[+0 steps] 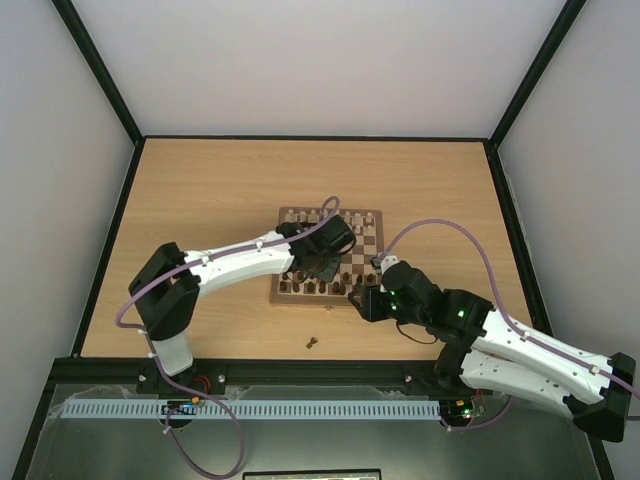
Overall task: Set up the chess pieces on the board
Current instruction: Place the chess piece on the chessboard.
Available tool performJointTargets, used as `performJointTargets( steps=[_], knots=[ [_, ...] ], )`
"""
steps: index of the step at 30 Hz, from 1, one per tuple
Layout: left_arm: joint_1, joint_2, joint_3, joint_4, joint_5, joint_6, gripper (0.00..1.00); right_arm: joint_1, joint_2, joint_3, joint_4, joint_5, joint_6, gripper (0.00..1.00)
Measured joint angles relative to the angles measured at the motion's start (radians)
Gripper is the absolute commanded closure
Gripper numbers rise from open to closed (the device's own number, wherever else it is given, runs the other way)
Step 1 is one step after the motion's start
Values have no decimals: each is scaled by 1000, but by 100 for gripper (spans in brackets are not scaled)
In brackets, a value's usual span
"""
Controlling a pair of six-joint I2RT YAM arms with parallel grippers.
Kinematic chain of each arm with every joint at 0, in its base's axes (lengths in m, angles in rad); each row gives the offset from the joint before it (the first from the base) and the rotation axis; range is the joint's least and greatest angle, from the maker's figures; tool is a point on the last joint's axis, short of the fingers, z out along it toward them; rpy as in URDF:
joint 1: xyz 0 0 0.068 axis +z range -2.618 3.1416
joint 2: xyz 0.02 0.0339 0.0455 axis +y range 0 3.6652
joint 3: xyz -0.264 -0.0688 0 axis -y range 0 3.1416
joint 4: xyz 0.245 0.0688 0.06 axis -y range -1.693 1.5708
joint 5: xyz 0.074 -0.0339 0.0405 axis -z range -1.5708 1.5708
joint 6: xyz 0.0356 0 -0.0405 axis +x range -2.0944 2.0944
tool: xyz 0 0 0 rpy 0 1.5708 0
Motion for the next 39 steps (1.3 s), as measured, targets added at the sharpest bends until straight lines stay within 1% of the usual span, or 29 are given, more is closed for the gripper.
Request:
performJointTargets(
  steps=[8, 16, 23, 33, 39],
  knots=[
    [15, 77, 28, -3, 32, 38, 94, 0, -1, 0, -29, 17, -12, 66],
    [18, 117, 29, -3, 49, 53, 92, 0, 0, 0, -29, 18, -23, 66],
    [22, 121, 29, 4, 58, 54, 87, 0, 2, 0, -29, 18, -25, 66],
    [23, 124, 29, 8, 63, 60, 86, 0, 9, 0, -28, 15, -27, 66],
    [23, 127, 23, 12, 65, 61, 82, 0, 10, 0, -27, 14, -27, 66]
  ],
)
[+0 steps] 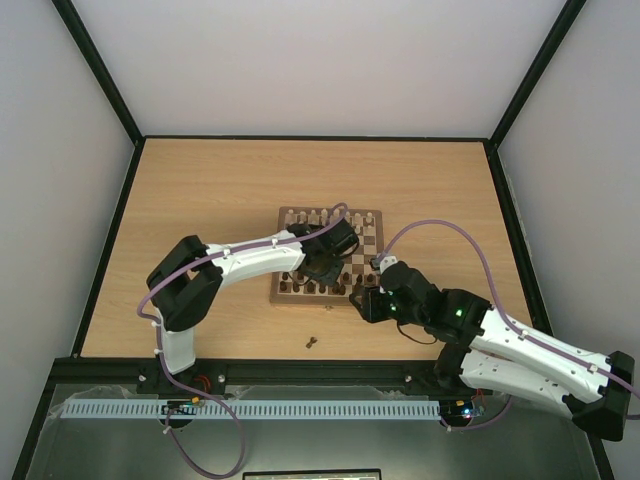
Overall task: Set up the chess pieces on the board
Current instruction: Place the chess piece on the chessboard, then pick up the chess piece at the center of the board.
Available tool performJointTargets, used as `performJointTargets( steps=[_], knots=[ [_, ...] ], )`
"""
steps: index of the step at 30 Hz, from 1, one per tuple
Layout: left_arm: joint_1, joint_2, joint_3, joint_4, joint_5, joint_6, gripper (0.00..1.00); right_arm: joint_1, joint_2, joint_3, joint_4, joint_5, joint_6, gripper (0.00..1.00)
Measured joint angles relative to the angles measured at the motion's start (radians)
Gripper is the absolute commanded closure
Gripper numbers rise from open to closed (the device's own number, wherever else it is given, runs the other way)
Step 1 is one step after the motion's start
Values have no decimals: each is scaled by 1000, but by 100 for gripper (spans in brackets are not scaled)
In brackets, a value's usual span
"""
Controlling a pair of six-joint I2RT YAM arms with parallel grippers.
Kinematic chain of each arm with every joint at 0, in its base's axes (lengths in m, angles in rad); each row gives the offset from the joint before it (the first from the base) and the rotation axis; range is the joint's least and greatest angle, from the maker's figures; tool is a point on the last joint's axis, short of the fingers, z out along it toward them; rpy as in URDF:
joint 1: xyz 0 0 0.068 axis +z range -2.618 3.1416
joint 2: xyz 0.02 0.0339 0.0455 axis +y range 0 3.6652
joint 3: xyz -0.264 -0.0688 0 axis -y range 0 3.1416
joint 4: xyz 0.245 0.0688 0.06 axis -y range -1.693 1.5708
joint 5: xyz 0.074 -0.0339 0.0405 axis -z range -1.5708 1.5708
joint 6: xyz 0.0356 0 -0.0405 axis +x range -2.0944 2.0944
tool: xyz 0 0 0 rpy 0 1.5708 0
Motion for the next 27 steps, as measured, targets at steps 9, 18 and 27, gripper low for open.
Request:
performJointTargets(
  steps=[9, 18, 27],
  knots=[
    [0, 0, -6, 4, 3, 6, 75, 0, 11, 0, 1, -7, -4, 66],
    [0, -3, 4, -2, -2, 7, 65, 0, 12, 0, 1, -10, -5, 66],
    [0, -137, 69, -17, -40, 0, 52, 0, 13, 0, 1, -16, -7, 66]
  ],
)
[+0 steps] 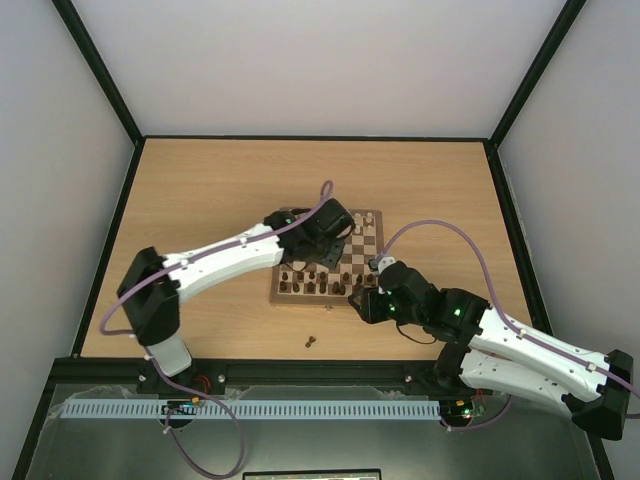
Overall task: Set up the chess pieces on the board
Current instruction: Pick up the chess piece at the center of the board.
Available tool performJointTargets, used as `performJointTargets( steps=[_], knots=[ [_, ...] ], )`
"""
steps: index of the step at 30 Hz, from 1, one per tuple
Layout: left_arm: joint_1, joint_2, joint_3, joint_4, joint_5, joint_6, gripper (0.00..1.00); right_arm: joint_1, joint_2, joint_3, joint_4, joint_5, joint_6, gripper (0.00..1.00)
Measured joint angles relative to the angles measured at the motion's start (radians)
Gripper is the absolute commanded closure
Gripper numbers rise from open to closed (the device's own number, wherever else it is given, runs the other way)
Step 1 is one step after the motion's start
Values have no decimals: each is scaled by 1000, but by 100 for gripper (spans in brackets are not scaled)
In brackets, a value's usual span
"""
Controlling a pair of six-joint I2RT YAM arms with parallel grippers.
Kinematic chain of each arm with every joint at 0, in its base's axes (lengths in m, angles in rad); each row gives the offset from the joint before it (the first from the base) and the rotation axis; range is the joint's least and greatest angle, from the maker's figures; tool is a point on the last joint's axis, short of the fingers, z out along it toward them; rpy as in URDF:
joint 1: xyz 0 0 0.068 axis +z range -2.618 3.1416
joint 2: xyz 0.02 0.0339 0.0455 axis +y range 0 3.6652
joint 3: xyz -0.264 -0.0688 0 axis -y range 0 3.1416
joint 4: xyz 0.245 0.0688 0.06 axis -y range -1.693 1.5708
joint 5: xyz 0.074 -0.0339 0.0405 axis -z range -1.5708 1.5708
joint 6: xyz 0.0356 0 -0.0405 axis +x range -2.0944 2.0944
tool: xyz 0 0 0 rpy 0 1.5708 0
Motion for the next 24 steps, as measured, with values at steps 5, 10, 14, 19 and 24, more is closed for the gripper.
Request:
performJointTargets(
  steps=[5, 10, 14, 19, 24],
  knots=[
    [-21, -183, -48, -4, -30, -46, 49, 0, 0, 0, 0, 0, 0, 66],
    [-109, -393, -203, -14, -58, -148, 50, 0, 0, 0, 0, -8, 0, 66],
    [-203, -498, -358, -26, -74, -252, 54, 0, 9, -5, 14, -24, 0, 66],
    [-299, -607, -526, -11, -94, -376, 60, 0, 53, -26, 38, -62, 0, 66],
    [-385, -687, -669, 97, -109, -445, 60, 0, 63, -51, 51, -81, 4, 66]
  ],
)
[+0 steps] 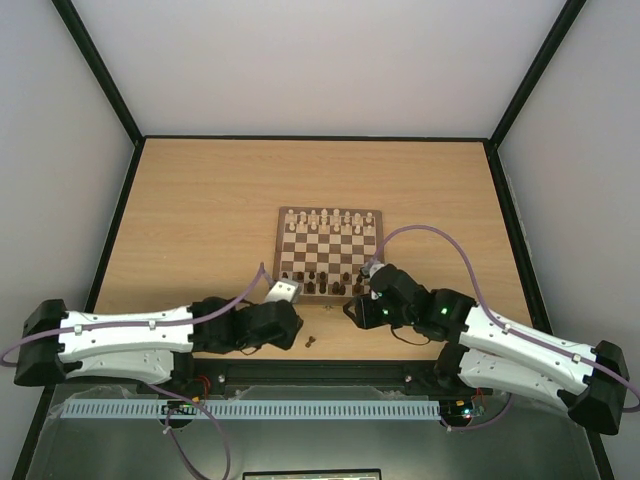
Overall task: Set up the chess pieces on the board
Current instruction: Pick up the chess piece at the center of the board.
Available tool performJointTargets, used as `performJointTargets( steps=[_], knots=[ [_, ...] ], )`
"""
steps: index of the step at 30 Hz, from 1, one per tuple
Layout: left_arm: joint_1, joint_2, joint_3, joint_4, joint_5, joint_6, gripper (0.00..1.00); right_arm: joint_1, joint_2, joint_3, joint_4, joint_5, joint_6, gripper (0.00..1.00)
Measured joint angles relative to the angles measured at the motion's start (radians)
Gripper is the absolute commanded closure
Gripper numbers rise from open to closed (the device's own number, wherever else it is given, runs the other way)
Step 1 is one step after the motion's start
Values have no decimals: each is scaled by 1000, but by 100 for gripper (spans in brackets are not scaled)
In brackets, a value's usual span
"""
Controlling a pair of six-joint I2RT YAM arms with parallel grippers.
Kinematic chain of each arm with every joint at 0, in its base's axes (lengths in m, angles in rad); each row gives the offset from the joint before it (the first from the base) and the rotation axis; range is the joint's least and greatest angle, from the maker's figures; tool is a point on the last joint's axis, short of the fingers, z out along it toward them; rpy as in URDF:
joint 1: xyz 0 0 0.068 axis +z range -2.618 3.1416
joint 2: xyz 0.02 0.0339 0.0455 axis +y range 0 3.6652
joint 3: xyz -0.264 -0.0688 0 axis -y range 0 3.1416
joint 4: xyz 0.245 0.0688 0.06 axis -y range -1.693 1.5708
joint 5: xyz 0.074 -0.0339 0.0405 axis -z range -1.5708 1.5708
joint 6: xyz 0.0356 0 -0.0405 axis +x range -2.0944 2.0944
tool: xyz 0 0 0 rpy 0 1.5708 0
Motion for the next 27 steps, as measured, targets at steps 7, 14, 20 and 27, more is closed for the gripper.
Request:
performJointTargets(
  steps=[7, 14, 20, 27],
  knots=[
    [-120, -18, -198, 191, -60, -48, 67, 0, 0, -32, 28, -25, 12, 66],
    [-251, 30, -294, 375, -187, -50, 68, 0, 0, -39, 32, -37, 16, 66],
    [-273, 142, -298, 478, -238, -36, 72, 0, 0, -39, 32, -38, 16, 66],
    [-273, 206, -304, 523, -251, -40, 73, 0, 0, -50, 47, -42, 16, 66]
  ],
)
